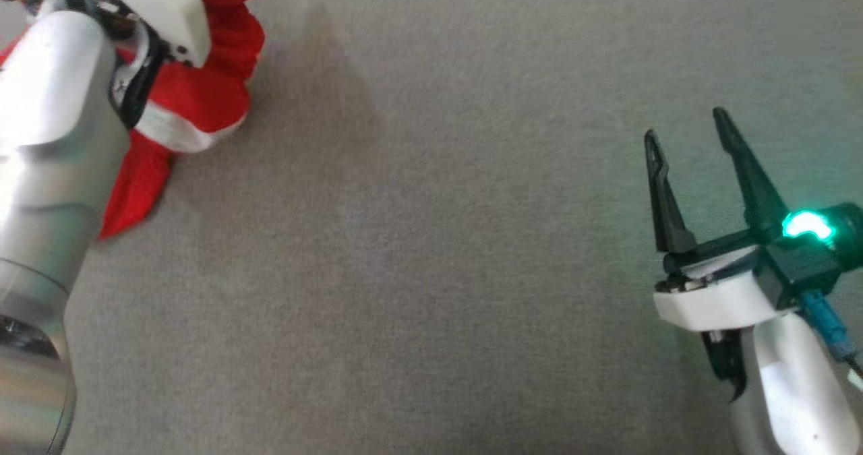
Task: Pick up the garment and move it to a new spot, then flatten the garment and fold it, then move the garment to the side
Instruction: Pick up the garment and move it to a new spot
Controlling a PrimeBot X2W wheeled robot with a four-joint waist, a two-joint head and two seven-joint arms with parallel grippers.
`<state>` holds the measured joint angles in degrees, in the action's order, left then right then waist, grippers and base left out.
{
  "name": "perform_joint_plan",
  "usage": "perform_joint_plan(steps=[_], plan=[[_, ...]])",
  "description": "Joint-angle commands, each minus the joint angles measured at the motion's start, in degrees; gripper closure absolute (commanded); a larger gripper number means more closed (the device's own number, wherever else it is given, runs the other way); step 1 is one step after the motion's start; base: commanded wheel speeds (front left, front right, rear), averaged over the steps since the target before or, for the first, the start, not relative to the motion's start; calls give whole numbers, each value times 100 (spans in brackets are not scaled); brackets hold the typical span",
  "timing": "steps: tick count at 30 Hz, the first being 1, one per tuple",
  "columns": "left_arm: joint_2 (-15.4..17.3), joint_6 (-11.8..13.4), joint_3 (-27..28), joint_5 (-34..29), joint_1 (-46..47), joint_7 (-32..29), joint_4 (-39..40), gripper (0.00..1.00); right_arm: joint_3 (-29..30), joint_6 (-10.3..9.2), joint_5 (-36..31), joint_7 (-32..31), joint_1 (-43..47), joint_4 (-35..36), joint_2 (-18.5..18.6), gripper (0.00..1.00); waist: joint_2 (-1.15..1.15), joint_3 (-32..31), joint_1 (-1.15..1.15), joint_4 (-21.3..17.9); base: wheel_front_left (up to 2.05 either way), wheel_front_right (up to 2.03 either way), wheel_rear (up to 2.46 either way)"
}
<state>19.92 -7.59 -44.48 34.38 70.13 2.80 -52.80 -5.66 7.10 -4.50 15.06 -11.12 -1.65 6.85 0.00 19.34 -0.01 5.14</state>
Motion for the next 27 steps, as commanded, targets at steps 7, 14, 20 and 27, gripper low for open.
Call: perform_joint_plan(steps=[7,14,20,27], plan=[[165,10,-513,447,432,194,1225,100,-247,39,109,-6,300,59,-268,0,0,-1140,1,-701,0,0,0],[-24,10,-975,1030,617,81,1983,100,-366,39,182,-6,480,29,-373,0,0,-1414,1,-1233,0,0,0],[-335,10,-1634,1120,328,167,2129,100,-377,39,313,-6,446,93,-393,0,0,-1162,1,-1627,0,0,0],[-726,229,-2155,924,-835,771,1558,100,-472,39,489,-6,261,156,-396,0,0,-639,1,-1854,0,0,0]])
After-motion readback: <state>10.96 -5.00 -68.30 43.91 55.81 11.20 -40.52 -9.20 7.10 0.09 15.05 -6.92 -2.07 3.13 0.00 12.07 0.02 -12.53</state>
